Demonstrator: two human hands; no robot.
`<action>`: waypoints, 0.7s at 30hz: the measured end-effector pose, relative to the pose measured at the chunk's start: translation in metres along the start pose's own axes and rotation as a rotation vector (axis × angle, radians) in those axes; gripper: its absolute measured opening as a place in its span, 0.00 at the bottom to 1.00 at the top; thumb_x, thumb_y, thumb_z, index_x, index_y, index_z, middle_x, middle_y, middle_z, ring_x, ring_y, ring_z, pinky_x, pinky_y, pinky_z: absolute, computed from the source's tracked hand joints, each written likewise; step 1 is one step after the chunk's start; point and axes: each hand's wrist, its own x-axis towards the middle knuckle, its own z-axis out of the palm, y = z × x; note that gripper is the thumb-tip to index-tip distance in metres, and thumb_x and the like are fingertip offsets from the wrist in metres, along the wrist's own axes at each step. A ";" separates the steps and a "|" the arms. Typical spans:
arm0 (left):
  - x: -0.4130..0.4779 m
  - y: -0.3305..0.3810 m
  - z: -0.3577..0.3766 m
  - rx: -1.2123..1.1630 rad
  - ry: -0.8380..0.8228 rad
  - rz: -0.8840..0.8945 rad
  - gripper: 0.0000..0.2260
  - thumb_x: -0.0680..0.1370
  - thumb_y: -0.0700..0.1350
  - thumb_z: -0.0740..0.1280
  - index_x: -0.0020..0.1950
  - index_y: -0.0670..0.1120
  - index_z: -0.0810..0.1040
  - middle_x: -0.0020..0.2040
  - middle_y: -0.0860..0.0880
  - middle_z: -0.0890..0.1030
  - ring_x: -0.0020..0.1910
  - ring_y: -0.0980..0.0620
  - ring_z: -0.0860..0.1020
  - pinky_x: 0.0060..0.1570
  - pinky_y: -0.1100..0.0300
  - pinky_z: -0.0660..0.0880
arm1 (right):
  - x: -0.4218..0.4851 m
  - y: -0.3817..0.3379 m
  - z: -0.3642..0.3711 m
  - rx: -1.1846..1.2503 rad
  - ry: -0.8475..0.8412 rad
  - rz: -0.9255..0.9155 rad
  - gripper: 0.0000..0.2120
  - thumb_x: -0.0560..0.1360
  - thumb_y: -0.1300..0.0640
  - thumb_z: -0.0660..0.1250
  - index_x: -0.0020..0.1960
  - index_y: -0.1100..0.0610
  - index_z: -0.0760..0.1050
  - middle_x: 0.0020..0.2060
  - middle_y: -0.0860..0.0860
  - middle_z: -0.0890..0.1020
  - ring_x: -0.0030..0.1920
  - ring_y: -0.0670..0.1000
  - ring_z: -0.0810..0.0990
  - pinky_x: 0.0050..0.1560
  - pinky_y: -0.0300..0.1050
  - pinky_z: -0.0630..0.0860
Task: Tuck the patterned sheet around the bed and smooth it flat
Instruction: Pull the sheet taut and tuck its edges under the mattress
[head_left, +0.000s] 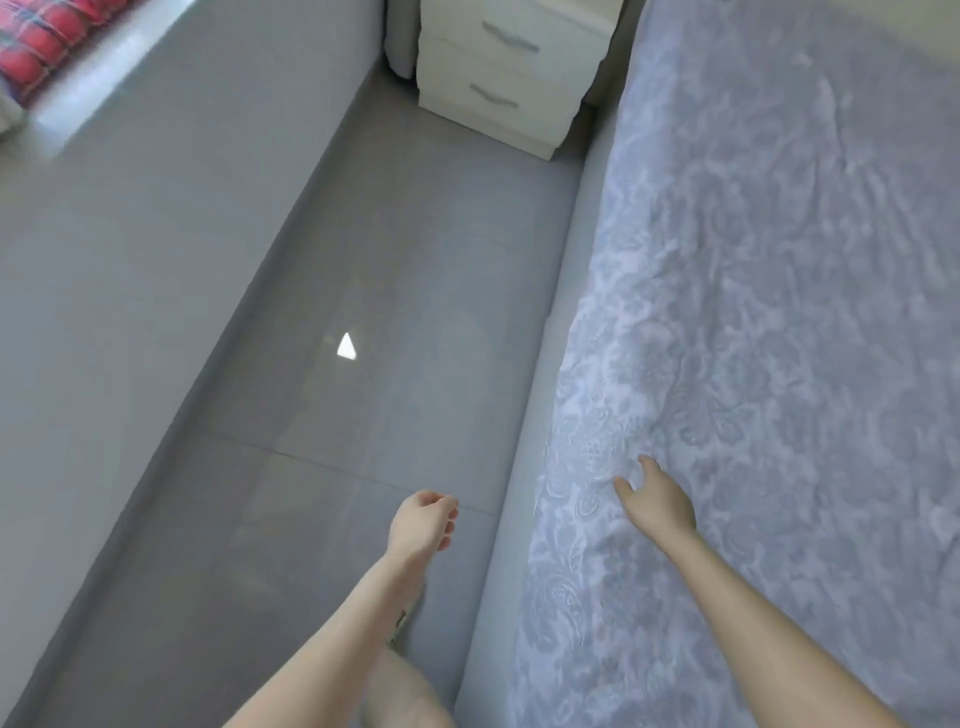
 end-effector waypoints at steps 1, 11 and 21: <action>0.017 0.009 0.007 -0.003 -0.016 -0.010 0.05 0.77 0.39 0.62 0.42 0.42 0.74 0.39 0.46 0.76 0.36 0.49 0.73 0.36 0.60 0.70 | 0.017 -0.008 -0.003 -0.017 0.012 -0.006 0.29 0.79 0.46 0.58 0.76 0.56 0.55 0.71 0.56 0.67 0.67 0.58 0.70 0.61 0.50 0.69; 0.162 0.129 0.088 0.070 -0.126 0.042 0.08 0.78 0.41 0.61 0.39 0.45 0.73 0.38 0.47 0.75 0.37 0.49 0.71 0.41 0.57 0.69 | 0.188 -0.073 -0.066 -0.197 0.188 0.093 0.38 0.77 0.38 0.57 0.77 0.49 0.41 0.77 0.57 0.48 0.74 0.63 0.55 0.62 0.53 0.70; 0.311 0.268 0.212 0.219 -0.295 0.090 0.08 0.81 0.48 0.57 0.50 0.47 0.74 0.45 0.51 0.74 0.46 0.51 0.71 0.45 0.61 0.68 | 0.320 -0.062 -0.082 -0.077 -0.056 0.227 0.61 0.62 0.31 0.71 0.75 0.48 0.30 0.75 0.62 0.45 0.71 0.68 0.59 0.68 0.62 0.64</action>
